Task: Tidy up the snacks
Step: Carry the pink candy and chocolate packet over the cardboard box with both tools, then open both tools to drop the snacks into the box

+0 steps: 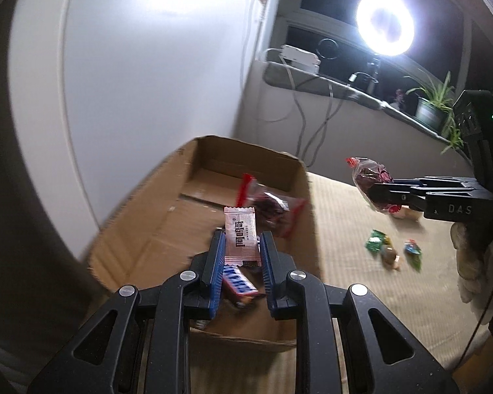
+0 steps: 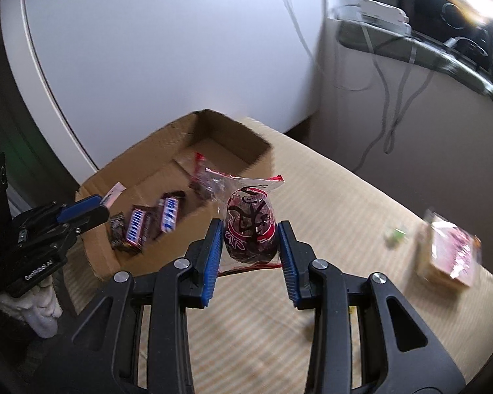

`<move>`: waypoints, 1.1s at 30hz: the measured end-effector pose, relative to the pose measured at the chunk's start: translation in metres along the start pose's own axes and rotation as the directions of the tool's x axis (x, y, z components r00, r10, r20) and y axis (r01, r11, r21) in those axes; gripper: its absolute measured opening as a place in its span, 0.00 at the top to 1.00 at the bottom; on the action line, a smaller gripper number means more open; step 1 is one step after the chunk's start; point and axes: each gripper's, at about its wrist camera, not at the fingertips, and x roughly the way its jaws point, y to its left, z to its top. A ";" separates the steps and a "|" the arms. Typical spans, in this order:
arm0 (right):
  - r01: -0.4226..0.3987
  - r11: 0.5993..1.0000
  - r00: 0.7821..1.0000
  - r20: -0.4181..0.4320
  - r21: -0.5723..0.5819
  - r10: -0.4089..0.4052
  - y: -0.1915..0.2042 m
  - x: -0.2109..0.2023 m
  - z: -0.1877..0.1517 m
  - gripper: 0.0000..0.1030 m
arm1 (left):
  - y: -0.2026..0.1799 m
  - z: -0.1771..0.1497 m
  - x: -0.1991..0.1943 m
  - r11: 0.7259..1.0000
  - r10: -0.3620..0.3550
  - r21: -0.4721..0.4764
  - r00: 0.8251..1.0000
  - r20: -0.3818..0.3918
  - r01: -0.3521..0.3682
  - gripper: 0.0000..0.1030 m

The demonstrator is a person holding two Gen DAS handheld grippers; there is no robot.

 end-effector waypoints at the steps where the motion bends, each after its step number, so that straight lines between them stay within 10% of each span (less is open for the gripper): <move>1: -0.006 1.000 1.000 -0.002 -0.007 0.006 0.004 0.003 0.003 0.66 | 0.005 0.000 0.000 1.000 0.011 -0.006 1.000 0.003 -0.011 0.81; 26: -0.088 0.992 0.994 -0.069 -0.091 0.082 0.057 0.068 0.034 0.63 | 0.024 0.004 0.006 0.998 0.064 -0.029 0.998 0.000 -0.064 0.80; 33: -0.074 0.994 0.997 -0.036 -0.081 0.071 0.056 0.061 0.036 0.36 | 0.019 0.002 0.001 0.998 0.066 -0.016 0.998 0.010 -0.066 0.58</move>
